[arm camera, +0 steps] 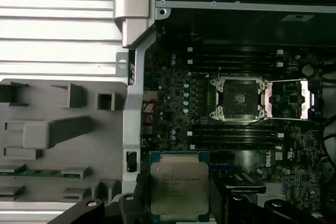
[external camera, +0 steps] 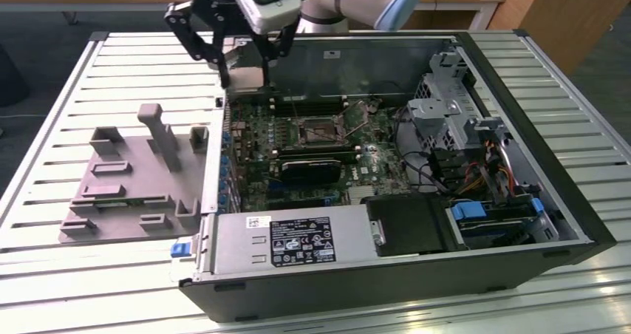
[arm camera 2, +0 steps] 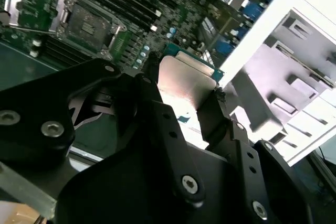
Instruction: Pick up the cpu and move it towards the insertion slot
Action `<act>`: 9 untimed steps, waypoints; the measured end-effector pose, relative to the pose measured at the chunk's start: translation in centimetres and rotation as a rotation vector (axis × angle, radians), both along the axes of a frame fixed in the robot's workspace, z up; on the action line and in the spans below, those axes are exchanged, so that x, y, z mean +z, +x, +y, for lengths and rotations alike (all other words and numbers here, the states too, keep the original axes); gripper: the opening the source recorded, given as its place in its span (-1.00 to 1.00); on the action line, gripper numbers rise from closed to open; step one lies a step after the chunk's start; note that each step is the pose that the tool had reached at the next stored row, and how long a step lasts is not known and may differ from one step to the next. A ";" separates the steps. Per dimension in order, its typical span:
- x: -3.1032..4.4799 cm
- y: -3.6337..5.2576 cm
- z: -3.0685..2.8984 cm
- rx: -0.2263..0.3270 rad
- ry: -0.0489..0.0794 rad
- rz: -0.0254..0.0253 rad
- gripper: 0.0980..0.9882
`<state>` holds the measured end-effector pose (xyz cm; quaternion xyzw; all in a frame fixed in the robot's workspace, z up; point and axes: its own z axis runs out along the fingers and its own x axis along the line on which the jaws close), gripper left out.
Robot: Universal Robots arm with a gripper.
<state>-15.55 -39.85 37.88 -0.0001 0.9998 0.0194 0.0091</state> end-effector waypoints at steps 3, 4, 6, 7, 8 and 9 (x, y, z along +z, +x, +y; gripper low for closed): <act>0.00 1.35 0.00 0.000 0.000 0.0007 -0.01; 0.00 1.83 0.00 0.000 0.000 0.0009 -0.01; 0.00 2.71 0.00 0.000 0.000 0.0013 -0.01; 0.00 3.14 0.00 0.000 0.000 0.0015 -0.01; 0.00 3.57 0.00 0.000 0.000 0.0017 -0.01; 0.00 3.99 0.00 0.000 0.000 0.0019 -0.01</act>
